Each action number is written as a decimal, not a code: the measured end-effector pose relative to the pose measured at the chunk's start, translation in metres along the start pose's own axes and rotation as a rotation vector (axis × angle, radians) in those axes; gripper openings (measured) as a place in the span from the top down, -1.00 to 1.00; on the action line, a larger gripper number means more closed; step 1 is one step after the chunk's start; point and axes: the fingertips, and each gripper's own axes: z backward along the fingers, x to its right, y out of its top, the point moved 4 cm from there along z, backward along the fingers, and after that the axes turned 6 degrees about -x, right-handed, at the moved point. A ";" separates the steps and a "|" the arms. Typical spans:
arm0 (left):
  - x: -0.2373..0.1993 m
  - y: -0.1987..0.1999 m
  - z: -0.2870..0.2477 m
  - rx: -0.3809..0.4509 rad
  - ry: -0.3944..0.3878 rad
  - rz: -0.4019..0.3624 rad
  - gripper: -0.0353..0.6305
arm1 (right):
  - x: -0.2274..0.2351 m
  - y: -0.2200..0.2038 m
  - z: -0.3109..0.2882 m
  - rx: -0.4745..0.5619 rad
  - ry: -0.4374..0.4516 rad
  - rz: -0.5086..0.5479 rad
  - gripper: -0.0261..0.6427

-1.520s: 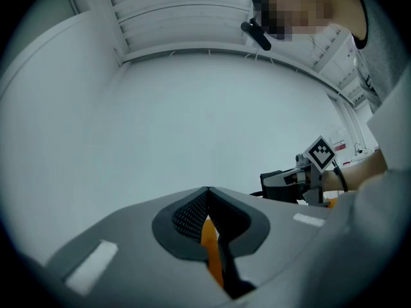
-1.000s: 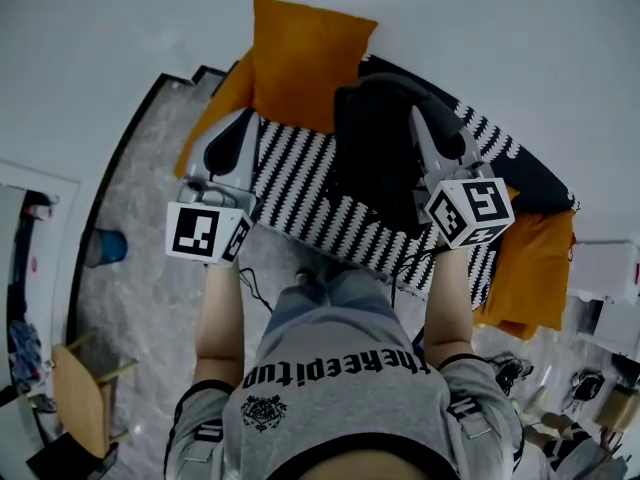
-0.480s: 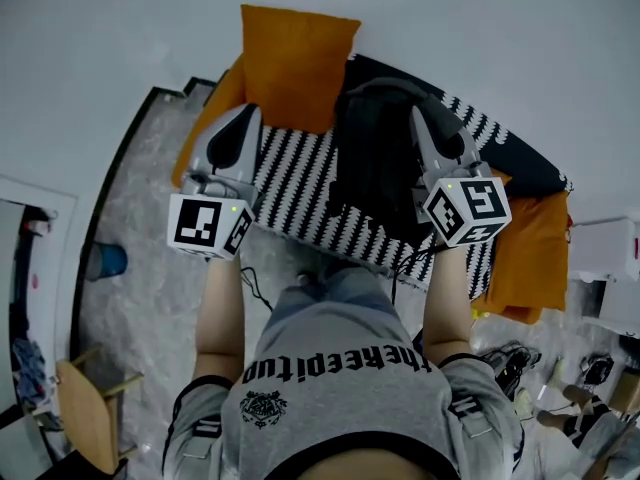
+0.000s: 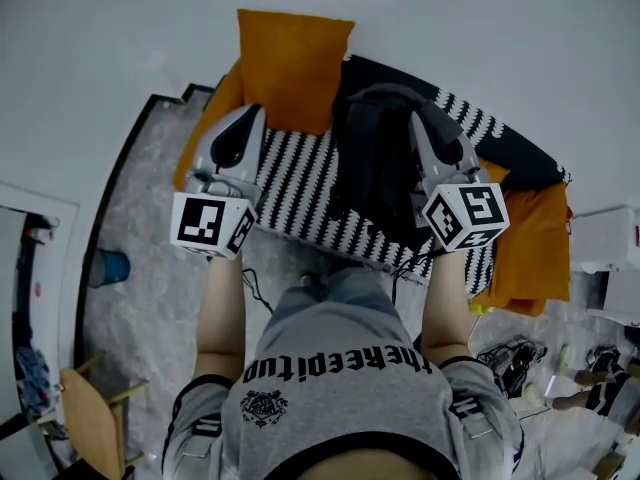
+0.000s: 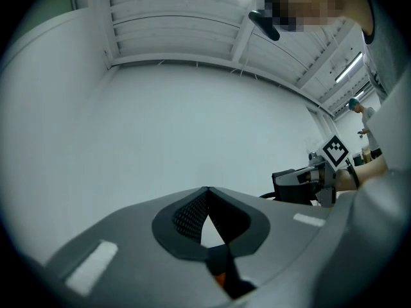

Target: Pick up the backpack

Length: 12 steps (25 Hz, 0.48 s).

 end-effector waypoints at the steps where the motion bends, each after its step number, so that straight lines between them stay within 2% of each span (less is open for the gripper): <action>1: 0.000 0.001 0.000 0.000 -0.002 0.001 0.85 | -0.001 0.000 0.001 0.001 -0.002 0.000 0.82; 12: -0.002 0.001 0.006 0.001 -0.007 0.007 0.85 | -0.007 0.002 0.007 0.008 -0.019 0.007 0.82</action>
